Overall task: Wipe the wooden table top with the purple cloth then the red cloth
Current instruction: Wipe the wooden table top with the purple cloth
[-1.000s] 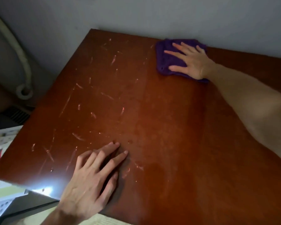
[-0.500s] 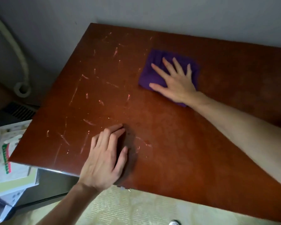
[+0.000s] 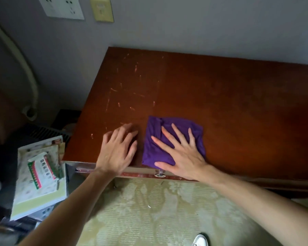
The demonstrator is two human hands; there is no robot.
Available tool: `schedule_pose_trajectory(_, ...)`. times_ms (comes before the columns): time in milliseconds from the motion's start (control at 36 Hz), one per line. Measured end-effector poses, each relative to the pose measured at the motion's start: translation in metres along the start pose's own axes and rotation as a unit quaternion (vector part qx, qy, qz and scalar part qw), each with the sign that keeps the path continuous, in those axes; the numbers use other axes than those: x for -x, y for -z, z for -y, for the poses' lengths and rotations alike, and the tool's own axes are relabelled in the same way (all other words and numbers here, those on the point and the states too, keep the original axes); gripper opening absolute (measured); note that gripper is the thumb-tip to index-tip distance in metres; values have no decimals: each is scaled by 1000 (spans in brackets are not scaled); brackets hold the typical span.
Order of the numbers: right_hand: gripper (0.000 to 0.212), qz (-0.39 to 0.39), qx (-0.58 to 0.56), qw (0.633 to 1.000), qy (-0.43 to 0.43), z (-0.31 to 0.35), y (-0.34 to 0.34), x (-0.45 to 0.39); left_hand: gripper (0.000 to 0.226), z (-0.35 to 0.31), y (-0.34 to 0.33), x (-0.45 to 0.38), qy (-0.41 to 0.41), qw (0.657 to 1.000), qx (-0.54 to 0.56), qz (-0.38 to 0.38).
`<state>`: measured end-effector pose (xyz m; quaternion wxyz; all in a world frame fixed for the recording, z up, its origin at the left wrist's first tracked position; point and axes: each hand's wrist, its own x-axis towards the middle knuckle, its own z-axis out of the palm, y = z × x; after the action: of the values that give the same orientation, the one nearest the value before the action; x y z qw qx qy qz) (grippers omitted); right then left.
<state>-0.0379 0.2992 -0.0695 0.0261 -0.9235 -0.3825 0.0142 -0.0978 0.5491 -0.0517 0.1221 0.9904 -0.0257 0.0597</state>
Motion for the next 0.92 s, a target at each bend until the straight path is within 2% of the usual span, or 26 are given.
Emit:
schedule_pose_trajectory(111, 81, 41, 19, 994, 103, -23, 6, -21, 53, 38, 8, 4, -19, 996, -32, 80)
schedule_pose_trajectory(167, 80, 58, 30, 985, 158, -40, 12, -44, 54, 48, 7, 1, -27, 994, -41, 97)
schedule_pose_trajectory(278, 82, 83, 36, 967, 239, -72, 18, -101, 52, 53, 5, 0, -24, 996, -25, 80)
schedule_pose_trajectory(389, 81, 78, 38, 963, 256, -102, 23, -163, 55, 54, 3, -1, -10, 997, -11, 78)
schedule_pose_trajectory(639, 86, 44, 15, 989, 137, -176, 26, -298, 54, 55, 5, -5, 25, 993, 15, 110)
schedule_pose_trajectory(917, 89, 0, -64, 996, -63, -214, 27, -384, 56, 57, 4, -8, 15, 995, 42, 85)
